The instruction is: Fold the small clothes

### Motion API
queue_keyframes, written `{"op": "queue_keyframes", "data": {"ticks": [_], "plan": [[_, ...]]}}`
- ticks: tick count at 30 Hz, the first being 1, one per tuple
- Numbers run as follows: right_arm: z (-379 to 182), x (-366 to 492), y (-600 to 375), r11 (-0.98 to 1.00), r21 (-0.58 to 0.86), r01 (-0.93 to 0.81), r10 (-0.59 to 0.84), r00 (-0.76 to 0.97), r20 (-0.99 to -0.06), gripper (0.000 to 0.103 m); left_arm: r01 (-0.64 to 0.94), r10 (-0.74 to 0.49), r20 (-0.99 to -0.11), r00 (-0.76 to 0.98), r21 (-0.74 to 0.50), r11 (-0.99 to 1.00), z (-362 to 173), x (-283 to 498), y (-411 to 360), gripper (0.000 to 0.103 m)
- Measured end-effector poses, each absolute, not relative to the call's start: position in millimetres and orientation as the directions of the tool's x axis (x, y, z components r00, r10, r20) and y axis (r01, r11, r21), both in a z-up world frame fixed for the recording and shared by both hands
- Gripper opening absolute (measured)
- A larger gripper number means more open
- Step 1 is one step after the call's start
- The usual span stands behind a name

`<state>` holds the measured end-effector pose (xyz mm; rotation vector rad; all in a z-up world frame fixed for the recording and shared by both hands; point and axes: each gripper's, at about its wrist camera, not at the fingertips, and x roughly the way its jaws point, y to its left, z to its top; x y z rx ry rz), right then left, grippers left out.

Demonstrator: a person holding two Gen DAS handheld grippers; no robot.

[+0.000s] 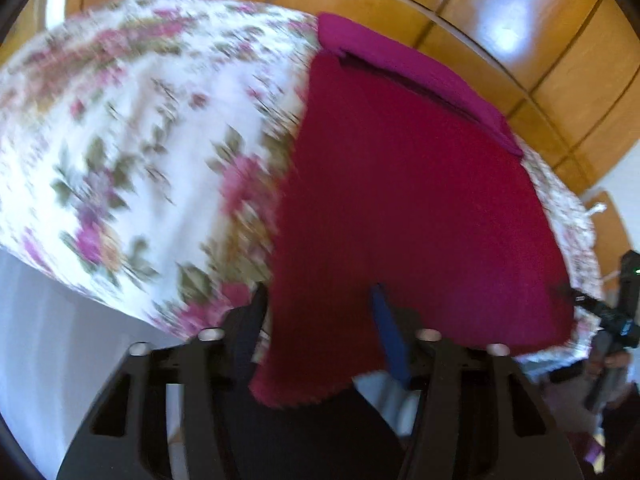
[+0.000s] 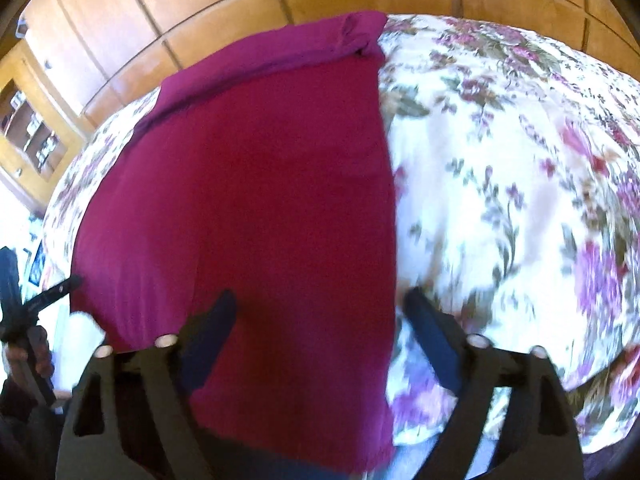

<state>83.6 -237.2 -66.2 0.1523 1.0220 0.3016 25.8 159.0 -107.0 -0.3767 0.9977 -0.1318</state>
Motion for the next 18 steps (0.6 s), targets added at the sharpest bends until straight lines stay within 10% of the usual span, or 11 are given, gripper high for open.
{"op": "queue_keyframes", "data": {"ticks": [6,18], "plan": [[-60,75,-228,0.924,0.309,-0.225,0.379,0.442,-0.813,0.012,-0.003,-0.359,-0.766,0.533,-0.426,0.905,-98,25,161,0.008],[17,168,-242,0.814,0.525,-0.249,0.556,0.595,-0.58,0.009,0.11,-0.495,-0.567,0.658,-0.578,0.809,-21,105,181,0.008]]}}
